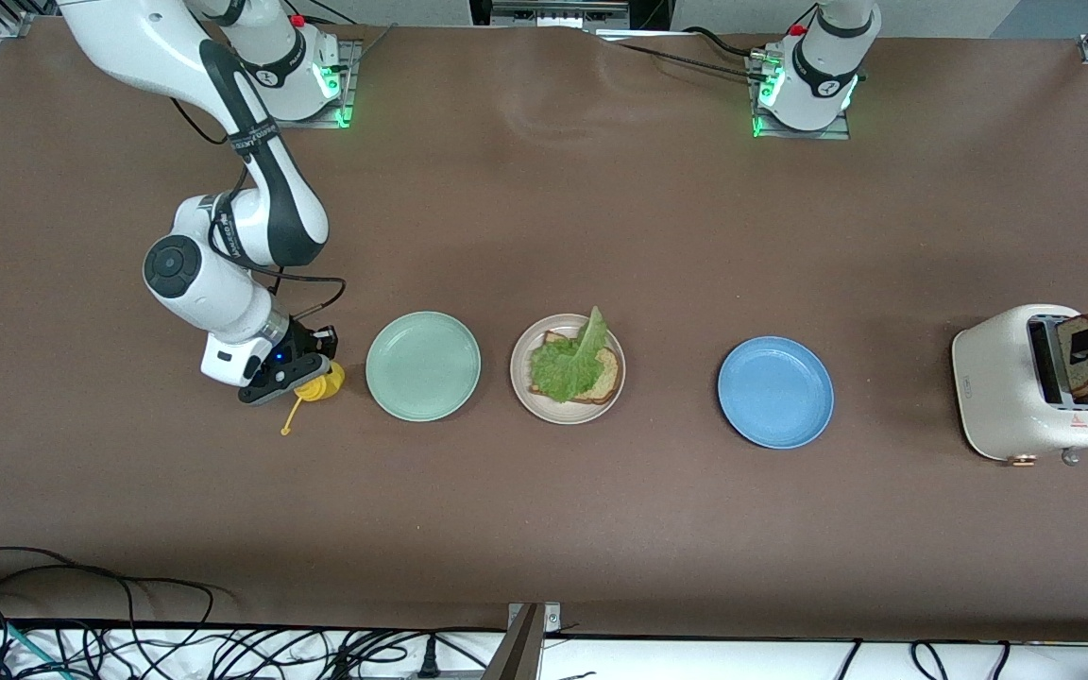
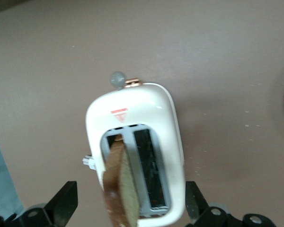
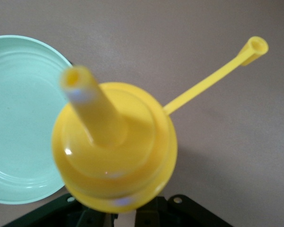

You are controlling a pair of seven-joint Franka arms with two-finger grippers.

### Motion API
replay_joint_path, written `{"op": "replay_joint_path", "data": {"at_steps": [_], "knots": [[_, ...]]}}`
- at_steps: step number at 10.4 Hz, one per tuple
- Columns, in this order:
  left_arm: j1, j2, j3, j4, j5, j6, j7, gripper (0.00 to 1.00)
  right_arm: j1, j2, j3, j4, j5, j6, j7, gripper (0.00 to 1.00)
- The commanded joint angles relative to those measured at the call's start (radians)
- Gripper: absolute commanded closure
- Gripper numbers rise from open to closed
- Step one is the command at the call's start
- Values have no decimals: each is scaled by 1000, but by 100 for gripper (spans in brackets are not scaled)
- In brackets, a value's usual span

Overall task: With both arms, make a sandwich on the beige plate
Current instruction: 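Set the bottle down with the right gripper while the left gripper grasps bread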

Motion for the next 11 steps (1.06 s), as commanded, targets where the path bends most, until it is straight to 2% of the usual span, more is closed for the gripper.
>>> {"op": "replay_joint_path", "data": {"at_steps": [1,3,5,6,7,8,9,10,11], "knots": [[58,27,-14,6,11,22,26,0,-26,-2,20,-22,27,42,-25,100],[96,41,-14,-19,-88,35,13,0,-32,9,20,-22,27,50,-27,100],[111,37,-16,-65,-105,65,-75,0,-36,18,20,-28,27,62,-28,100],[111,32,-18,-80,-122,66,-104,1,-36,20,20,-28,27,70,-27,91],[111,31,-18,-91,-130,68,-106,1,-36,20,20,-28,29,70,-22,63],[114,29,-18,-105,-128,78,-106,1,-41,14,20,-28,32,64,-22,51],[114,24,-18,-108,-131,89,-109,7,-41,6,20,-30,32,50,-19,32],[111,20,-21,-111,-130,85,-155,17,-43,-5,20,-30,33,21,-7,20],[108,17,-21,-132,-125,85,-187,34,-43,-25,20,-30,33,-27,16,15]]}}
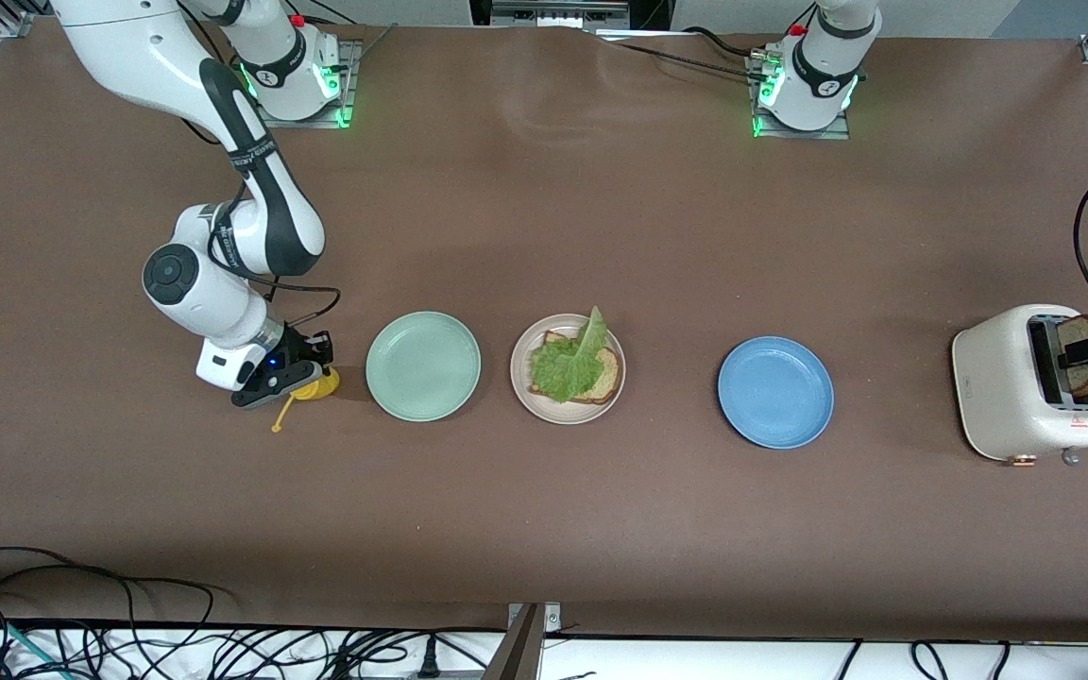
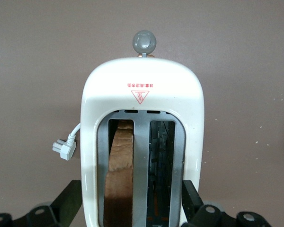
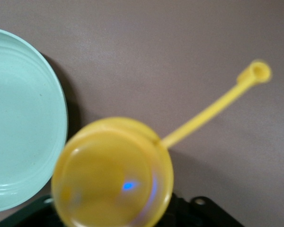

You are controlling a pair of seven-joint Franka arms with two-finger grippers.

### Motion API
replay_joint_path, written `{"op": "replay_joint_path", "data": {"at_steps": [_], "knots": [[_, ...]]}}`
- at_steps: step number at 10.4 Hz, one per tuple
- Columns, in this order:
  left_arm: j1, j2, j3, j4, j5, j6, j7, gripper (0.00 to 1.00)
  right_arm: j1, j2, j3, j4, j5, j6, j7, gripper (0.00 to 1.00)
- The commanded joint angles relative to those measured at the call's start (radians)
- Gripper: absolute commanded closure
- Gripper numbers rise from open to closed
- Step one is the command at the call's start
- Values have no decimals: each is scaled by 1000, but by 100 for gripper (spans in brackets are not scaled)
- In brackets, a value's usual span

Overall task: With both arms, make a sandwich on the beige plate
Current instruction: 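Set the bottle down with the right gripper while the left gripper grasps bread, then retract the right gripper to rest while the left gripper lifts the bread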

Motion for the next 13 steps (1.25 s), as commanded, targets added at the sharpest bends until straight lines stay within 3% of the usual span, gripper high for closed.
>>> {"op": "replay_joint_path", "data": {"at_steps": [1,3,4,7,10,13], "knots": [[10,-46,-11,-71,-15,22,-44,56,-29,-76,19,-17,20,-123,46,5],[13,-47,-9,-72,-8,24,-21,92,-47,-135,15,-17,20,-265,50,3],[16,-50,-9,-73,-8,24,-21,97,-62,-158,13,-17,21,-325,50,0],[19,-53,-9,-69,-8,21,-19,100,-78,-224,-11,-15,21,-471,66,0],[16,-71,-11,-58,-6,2,-22,100,-124,-320,-8,-8,11,-573,229,0],[8,-115,-12,-41,-5,-34,-27,100,-229,-421,42,15,-56,-646,250,0]]}}
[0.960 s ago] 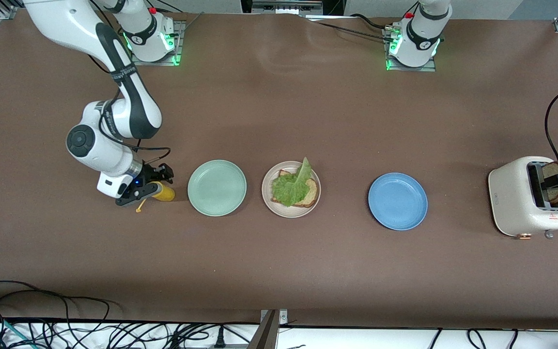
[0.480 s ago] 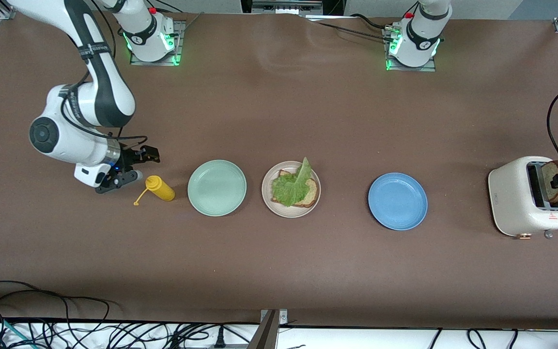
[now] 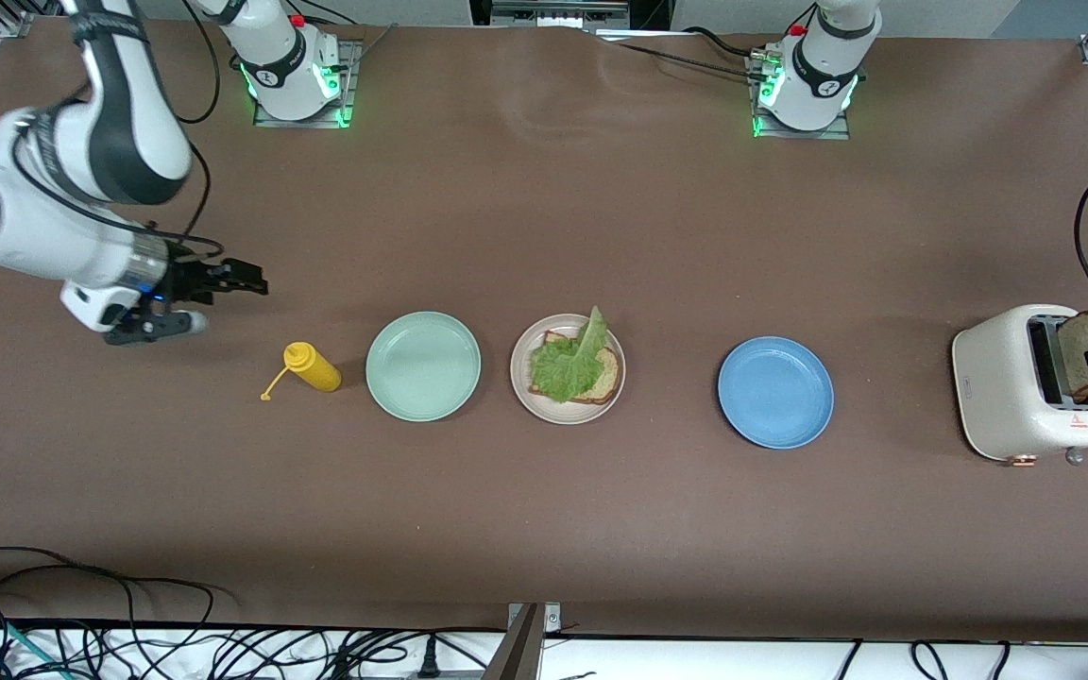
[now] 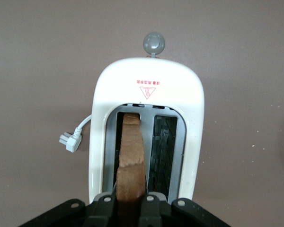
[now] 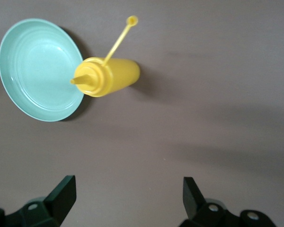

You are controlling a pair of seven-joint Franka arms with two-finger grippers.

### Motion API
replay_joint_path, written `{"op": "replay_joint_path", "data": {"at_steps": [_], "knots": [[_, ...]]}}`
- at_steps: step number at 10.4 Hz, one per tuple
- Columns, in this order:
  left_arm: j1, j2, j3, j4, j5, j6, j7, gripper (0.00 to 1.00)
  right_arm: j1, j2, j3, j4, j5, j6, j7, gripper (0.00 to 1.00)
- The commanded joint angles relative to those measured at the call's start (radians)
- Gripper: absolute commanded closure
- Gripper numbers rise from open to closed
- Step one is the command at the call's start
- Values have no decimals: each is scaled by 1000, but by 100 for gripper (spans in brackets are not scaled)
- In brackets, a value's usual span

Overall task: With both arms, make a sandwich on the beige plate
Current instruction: 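Retract the right gripper to rest while the left gripper lifts the bread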

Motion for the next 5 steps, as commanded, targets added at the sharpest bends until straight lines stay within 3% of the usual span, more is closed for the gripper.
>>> {"op": "replay_joint_path", "data": {"at_steps": [1,2,5], "knots": [[-5,-67,-14,0,-5,-58,1,100,-56,-85,57,43,-124,-92,91,0],[-5,-78,-26,16,-5,-78,1,100,-88,-94,75,95,-198,-132,114,0],[-70,-79,-37,122,-2,-178,-5,100,-159,-82,98,161,-207,-157,119,0]]}}
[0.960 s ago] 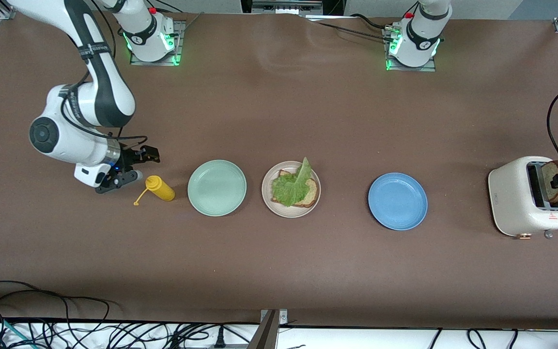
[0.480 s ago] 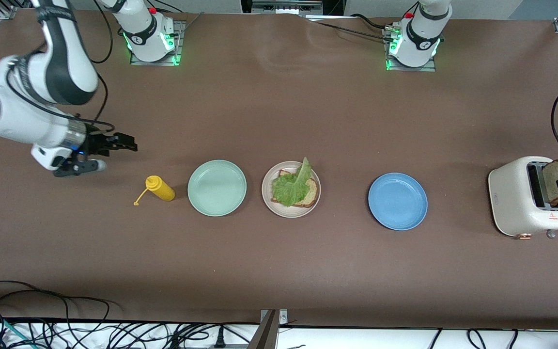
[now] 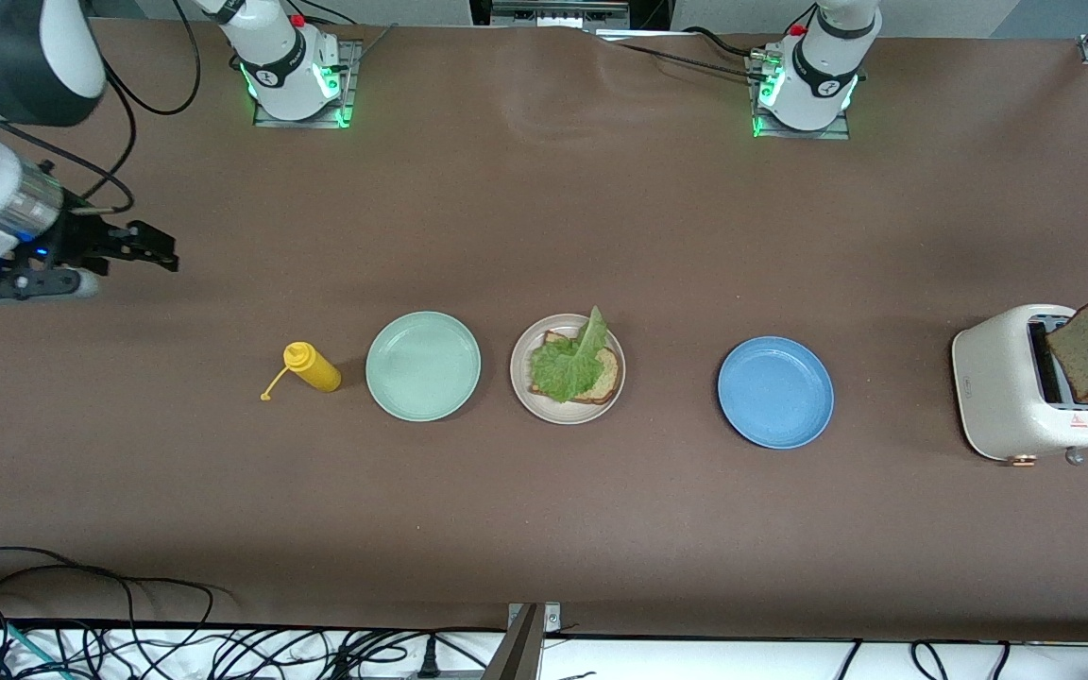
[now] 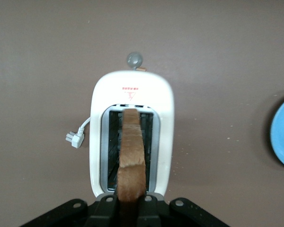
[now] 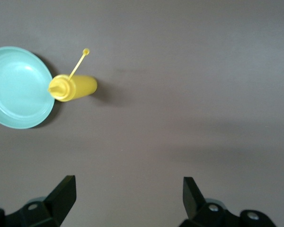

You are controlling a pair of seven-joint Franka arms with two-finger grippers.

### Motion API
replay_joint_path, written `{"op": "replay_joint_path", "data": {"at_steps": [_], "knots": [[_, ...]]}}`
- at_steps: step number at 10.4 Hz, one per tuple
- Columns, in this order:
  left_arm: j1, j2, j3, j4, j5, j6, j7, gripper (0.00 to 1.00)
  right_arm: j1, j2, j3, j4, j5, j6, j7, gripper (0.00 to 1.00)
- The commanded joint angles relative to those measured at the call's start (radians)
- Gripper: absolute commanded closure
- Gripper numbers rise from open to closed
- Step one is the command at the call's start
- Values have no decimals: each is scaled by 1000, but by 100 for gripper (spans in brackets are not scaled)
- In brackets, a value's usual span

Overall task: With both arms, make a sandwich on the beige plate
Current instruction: 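Retract the right gripper to rest while the left gripper lifts the bread, then carry the bread slice onto the lettuce with the left gripper and release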

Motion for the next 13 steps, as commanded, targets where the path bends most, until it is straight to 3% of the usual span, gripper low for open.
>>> {"op": "replay_joint_path", "data": {"at_steps": [1,3,5,8,9,11,13], "knots": [[-91,-2,2,62,-3,-63,-10,100,-39,24,25,24,-30,-5,20,0],[-161,1,5,71,-49,-83,-27,100,-45,44,12,44,-15,0,28,0],[-255,10,7,68,-190,-97,-54,100,-44,48,11,64,-6,-1,16,0],[-446,47,2,39,-406,-156,-244,100,-45,53,11,87,-5,-24,22,0],[-506,64,-2,40,-428,-158,-295,100,-44,54,11,90,-12,-27,24,0],[-640,141,-18,49,-489,-158,-320,100,-44,67,11,96,-18,-27,46,0],[-695,255,-19,58,-636,-149,-325,100,-47,68,10,102,-13,-27,50,0]]}}
